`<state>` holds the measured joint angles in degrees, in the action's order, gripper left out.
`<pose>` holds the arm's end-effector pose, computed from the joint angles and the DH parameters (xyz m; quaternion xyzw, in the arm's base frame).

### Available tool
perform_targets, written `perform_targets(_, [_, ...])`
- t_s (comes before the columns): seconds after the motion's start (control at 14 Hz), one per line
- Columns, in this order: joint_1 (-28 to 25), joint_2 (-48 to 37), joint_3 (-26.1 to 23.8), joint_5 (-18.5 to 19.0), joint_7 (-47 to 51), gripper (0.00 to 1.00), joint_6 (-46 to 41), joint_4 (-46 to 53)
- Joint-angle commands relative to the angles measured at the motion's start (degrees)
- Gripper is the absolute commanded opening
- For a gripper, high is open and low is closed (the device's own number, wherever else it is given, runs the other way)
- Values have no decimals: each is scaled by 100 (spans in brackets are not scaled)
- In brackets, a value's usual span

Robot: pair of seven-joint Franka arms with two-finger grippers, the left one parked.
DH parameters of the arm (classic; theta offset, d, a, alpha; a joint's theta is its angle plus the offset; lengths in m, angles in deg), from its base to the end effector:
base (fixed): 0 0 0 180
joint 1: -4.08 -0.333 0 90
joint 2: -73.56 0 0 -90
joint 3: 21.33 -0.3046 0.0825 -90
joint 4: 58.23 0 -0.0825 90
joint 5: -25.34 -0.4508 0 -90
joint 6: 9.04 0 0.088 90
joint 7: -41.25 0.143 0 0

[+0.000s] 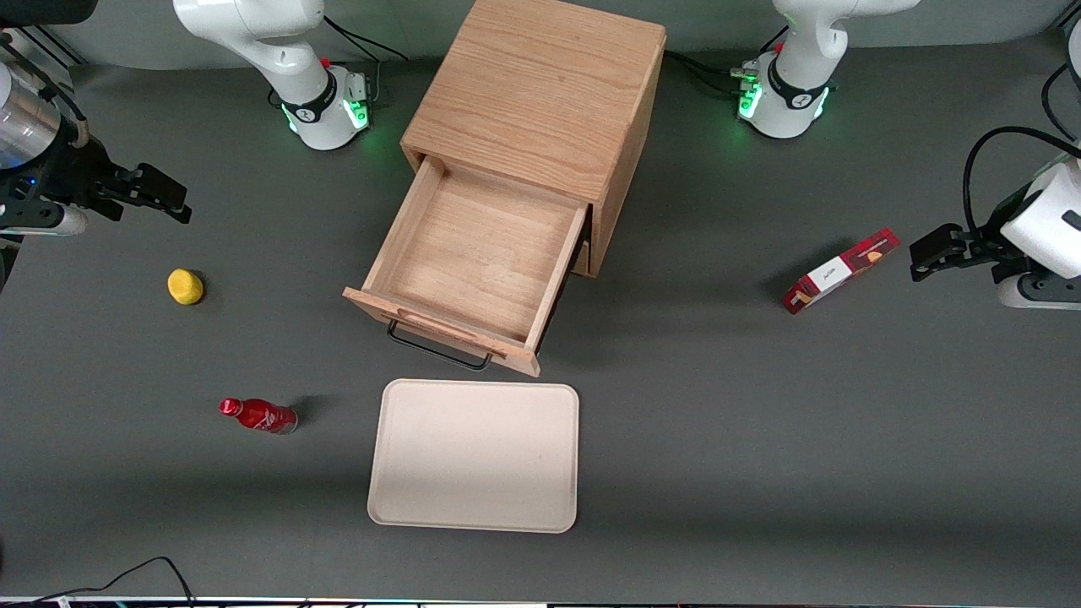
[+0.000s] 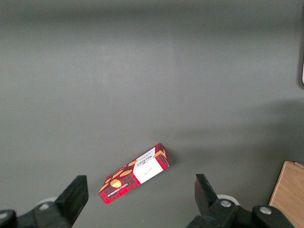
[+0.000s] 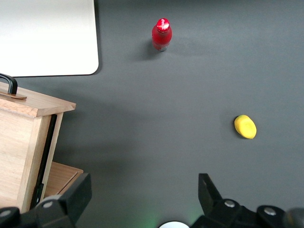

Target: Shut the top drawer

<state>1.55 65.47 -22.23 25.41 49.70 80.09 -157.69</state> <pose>0.5728 0.0346 0.5715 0.9988 -0.0439 -0.0193 0.0037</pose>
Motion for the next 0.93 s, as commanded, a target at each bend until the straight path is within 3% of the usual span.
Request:
perform_targets(0.0, [24, 88, 29, -112, -19, 100, -88, 155])
perform_targets(0.86, [-28, 219, 20, -42, 60, 100, 140, 305])
